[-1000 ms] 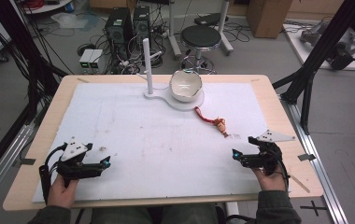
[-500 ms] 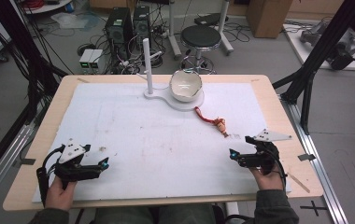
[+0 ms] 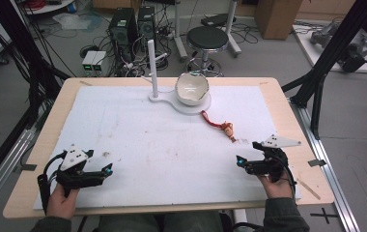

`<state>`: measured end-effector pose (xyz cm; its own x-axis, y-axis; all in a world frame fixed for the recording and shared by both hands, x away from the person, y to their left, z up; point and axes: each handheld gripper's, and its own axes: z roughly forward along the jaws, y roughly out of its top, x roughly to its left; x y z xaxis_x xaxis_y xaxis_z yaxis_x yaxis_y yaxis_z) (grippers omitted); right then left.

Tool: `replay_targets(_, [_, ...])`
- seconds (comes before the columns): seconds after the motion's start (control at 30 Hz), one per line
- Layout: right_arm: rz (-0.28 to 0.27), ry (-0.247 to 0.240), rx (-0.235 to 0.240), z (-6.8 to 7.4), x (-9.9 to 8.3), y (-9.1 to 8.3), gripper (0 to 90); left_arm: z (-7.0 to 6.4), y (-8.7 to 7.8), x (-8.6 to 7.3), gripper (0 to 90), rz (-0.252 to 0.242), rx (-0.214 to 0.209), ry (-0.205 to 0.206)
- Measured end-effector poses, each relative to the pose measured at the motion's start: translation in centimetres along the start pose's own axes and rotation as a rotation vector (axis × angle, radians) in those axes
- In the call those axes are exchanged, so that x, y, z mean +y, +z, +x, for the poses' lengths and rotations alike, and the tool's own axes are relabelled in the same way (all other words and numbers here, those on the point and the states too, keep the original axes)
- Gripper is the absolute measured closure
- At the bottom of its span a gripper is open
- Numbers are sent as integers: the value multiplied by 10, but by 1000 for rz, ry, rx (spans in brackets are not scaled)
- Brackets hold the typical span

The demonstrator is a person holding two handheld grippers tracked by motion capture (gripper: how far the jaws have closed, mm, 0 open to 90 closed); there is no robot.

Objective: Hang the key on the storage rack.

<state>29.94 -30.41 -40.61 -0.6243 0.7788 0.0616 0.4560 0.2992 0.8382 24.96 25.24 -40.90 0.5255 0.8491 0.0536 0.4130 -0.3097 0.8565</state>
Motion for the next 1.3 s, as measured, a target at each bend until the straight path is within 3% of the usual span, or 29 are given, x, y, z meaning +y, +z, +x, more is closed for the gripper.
replay_targets(0.23, [-9,-2,22,-2,9,1,121,0,0,-1,187,-5,8,-10])
replay_targets(0.3, [-21,17,36,-3,16,2,121,1,0,-1,187,-5,7,-11])
replay_targets(0.93, [79,-48,75,-8,64,26,116,0,-5,-1,187,-17,14,-10])
replay_targets(1.07, [111,-24,84,-14,68,34,116,0,-4,-1,187,-17,15,-12])
replay_targets(1.3, [126,-35,75,-19,79,41,118,1,-4,-1,187,-19,17,-14])
